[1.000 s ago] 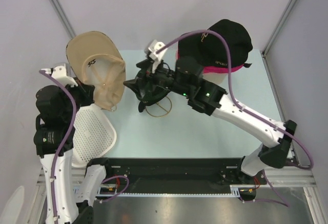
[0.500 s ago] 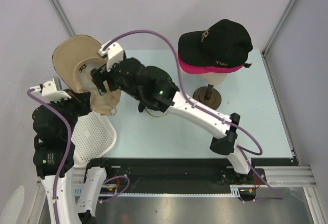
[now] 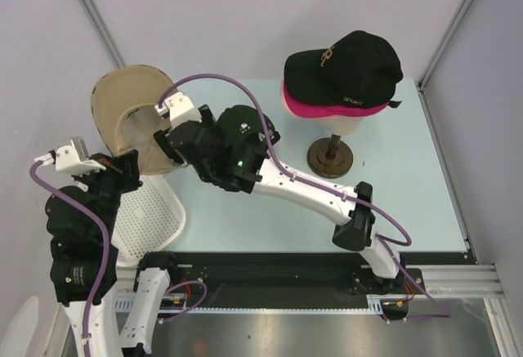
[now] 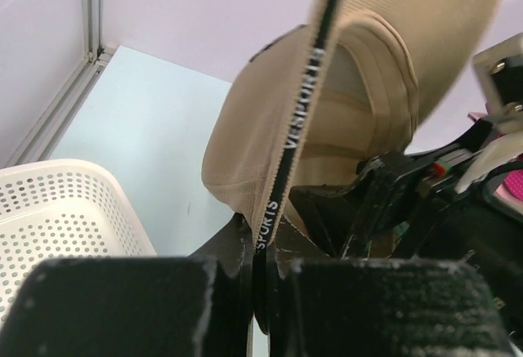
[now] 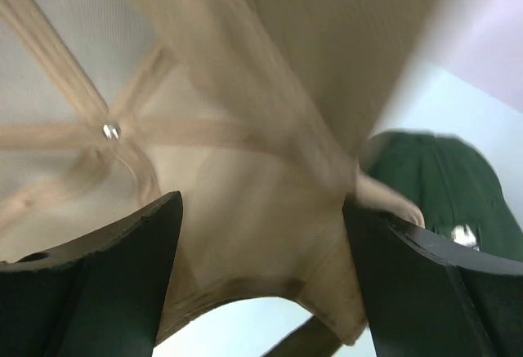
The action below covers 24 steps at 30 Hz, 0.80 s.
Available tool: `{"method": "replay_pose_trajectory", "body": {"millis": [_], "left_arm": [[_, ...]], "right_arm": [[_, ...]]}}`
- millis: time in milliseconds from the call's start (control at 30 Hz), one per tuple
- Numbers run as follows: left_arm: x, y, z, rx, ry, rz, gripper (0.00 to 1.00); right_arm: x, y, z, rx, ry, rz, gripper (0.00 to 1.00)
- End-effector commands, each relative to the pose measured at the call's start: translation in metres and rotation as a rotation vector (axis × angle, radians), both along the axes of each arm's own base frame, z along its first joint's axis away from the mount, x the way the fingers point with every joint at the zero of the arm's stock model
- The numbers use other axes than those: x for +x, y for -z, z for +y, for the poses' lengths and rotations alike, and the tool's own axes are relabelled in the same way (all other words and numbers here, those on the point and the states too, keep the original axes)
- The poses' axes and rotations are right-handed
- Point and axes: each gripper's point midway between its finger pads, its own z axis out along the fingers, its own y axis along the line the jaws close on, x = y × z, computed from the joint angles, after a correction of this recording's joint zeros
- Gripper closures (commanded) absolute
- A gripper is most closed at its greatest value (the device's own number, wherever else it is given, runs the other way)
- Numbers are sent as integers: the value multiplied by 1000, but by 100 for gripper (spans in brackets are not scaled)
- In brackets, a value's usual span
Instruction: Stack the hats
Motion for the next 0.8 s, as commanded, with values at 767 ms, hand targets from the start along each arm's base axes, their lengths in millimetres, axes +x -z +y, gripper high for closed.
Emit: {"method": "replay_pose_trajectory", "body": {"millis": [767], "left_arm": [[48,-28,-7,-257,2,-144,100]], "right_arm": [[-29,-91,-61,465,-82,120,15]]}}
